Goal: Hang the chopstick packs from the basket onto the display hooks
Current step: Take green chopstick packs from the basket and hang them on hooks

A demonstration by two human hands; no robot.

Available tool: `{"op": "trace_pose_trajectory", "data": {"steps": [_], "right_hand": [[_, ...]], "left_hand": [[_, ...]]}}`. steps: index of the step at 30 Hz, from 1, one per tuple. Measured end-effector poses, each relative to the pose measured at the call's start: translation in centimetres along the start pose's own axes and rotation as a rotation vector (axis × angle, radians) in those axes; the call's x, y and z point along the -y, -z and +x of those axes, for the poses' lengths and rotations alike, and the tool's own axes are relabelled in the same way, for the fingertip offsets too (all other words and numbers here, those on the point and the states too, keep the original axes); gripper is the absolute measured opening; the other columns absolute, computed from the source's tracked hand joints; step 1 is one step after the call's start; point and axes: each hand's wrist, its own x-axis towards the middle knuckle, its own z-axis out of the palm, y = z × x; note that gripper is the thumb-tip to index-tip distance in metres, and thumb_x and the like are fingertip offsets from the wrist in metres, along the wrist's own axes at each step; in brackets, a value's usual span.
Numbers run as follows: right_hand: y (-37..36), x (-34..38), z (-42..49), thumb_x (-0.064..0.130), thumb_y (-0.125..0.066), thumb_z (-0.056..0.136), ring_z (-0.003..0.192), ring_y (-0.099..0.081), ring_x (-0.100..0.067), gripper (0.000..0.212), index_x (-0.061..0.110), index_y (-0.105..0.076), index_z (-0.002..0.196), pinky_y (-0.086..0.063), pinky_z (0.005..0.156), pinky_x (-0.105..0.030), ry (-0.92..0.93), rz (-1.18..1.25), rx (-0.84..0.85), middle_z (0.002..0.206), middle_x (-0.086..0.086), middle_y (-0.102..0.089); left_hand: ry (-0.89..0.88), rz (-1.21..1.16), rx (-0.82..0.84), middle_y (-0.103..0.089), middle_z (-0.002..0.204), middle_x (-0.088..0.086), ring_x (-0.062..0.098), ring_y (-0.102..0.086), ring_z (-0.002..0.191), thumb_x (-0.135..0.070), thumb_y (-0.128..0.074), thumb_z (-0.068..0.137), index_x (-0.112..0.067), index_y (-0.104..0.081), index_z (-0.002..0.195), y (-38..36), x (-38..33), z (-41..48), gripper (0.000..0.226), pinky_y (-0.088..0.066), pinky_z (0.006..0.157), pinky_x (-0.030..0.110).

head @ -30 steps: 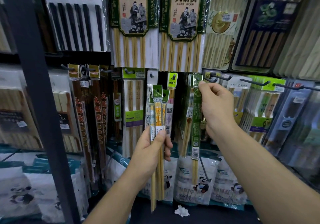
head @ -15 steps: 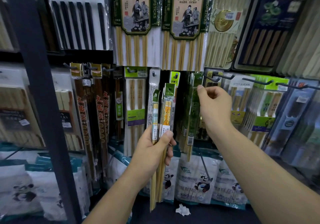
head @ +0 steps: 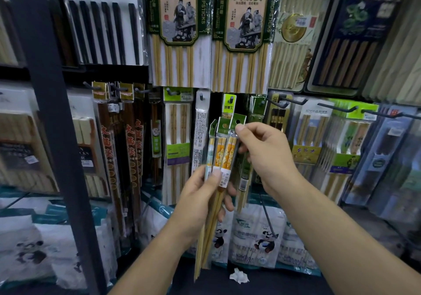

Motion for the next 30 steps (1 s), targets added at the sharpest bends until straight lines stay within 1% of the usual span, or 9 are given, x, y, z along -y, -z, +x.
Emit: {"op": "trace_pose_trajectory", "data": {"steps": [5, 8, 13, 18, 21, 24, 26, 28, 30], "right_hand": [[0.7, 0.3, 0.4, 0.028, -0.060, 0.102, 0.063, -0.054, -0.006, 0.031, 0.029, -0.074, 0.073, -0.044, 0.062, -0.027, -0.047, 0.063, -0.090, 0.067, 0.008, -0.061], [1.2, 1.1, 1.1, 0.028, -0.057, 0.103, 0.063, -0.049, -0.009, 0.038, 0.031, -0.071, 0.068, -0.041, 0.061, -0.027, -0.032, 0.109, -0.153, 0.065, 0.007, -0.054], [1.7, 1.5, 2.3, 0.030, -0.057, 0.103, 0.058, -0.038, -0.012, 0.034, 0.021, -0.066, 0.071, -0.038, 0.057, -0.021, -0.015, 0.052, -0.193, 0.067, -0.005, -0.041], [1.8, 1.3, 3.4, 0.028, -0.057, 0.102, 0.057, -0.029, -0.013, 0.037, -0.002, -0.059, 0.079, -0.039, 0.064, -0.017, -0.029, 0.044, -0.236, 0.072, -0.008, -0.034], [1.7, 1.3, 3.6, 0.026, -0.057, 0.102, 0.057, -0.026, -0.014, 0.036, 0.000, -0.058, 0.076, -0.037, 0.068, -0.019, -0.026, 0.030, -0.257, 0.068, -0.009, -0.028], [1.5, 1.3, 3.7, 0.024, -0.056, 0.101, 0.056, -0.026, -0.014, 0.039, 0.015, -0.050, 0.064, -0.040, 0.059, -0.013, -0.023, 0.003, -0.253, 0.065, -0.006, -0.026], [1.6, 1.0, 3.9, 0.022, -0.055, 0.101, 0.056, -0.028, -0.015, 0.039, 0.013, -0.049, 0.064, -0.040, 0.055, -0.009, -0.009, -0.017, -0.252, 0.065, -0.007, -0.028], [1.6, 0.7, 4.0, 0.021, -0.054, 0.100, 0.057, -0.030, -0.015, 0.035, 0.007, -0.051, 0.068, -0.039, 0.059, -0.014, 0.002, -0.042, -0.258, 0.067, -0.007, -0.034], [1.7, 0.3, 4.2, 0.022, -0.053, 0.101, 0.050, -0.028, -0.012, 0.037, 0.011, -0.049, 0.065, -0.037, 0.060, -0.016, 0.013, -0.077, -0.261, 0.061, -0.005, -0.037]], "left_hand": [[0.031, -0.035, -0.095, -0.075, 0.092, 0.015, 0.034, -0.075, 0.080, -0.034, -0.050, 0.106, -0.020, -0.069, 0.098, 0.0, 0.4, 0.2, 0.024, -0.063, 0.065, 0.041], [0.006, 0.058, -0.135, -0.075, 0.091, 0.008, 0.027, -0.074, 0.087, -0.033, -0.049, 0.106, -0.021, -0.069, 0.092, 0.3, 0.6, 0.4, 0.026, -0.063, 0.074, 0.039], [-0.022, 0.108, -0.139, -0.070, 0.083, 0.004, 0.019, -0.068, 0.078, -0.029, -0.047, 0.108, -0.025, -0.069, 0.090, 0.4, 0.5, 0.5, 0.029, -0.060, 0.070, 0.032], [-0.017, 0.122, -0.124, -0.069, 0.081, 0.002, 0.017, -0.066, 0.074, -0.030, -0.048, 0.107, -0.025, -0.068, 0.090, 0.4, 0.4, 0.6, 0.027, -0.056, 0.066, 0.028], [-0.013, 0.122, -0.124, -0.070, 0.080, 0.002, 0.017, -0.064, 0.071, -0.028, -0.046, 0.108, -0.012, -0.063, 0.101, 0.5, 0.5, 0.7, 0.024, -0.055, 0.063, 0.029], [-0.011, 0.124, -0.116, -0.069, 0.080, 0.003, 0.016, -0.063, 0.069, -0.027, -0.045, 0.109, -0.009, -0.061, 0.104, 0.6, 0.5, 0.7, 0.025, -0.054, 0.060, 0.029], [-0.009, 0.130, -0.115, -0.069, 0.080, 0.003, 0.016, -0.062, 0.069, -0.027, -0.045, 0.109, -0.009, -0.061, 0.104, 0.6, 0.4, 0.7, 0.025, -0.054, 0.060, 0.029], [-0.010, 0.137, -0.115, -0.070, 0.080, 0.002, 0.016, -0.062, 0.069, -0.028, -0.045, 0.109, -0.009, -0.061, 0.104, 0.6, 0.4, 0.6, 0.025, -0.055, 0.060, 0.029], [-0.012, 0.139, -0.113, -0.070, 0.080, 0.002, 0.016, -0.063, 0.069, -0.028, -0.045, 0.109, -0.009, -0.061, 0.104, 0.6, 0.4, 0.6, 0.025, -0.055, 0.061, 0.029]]}}
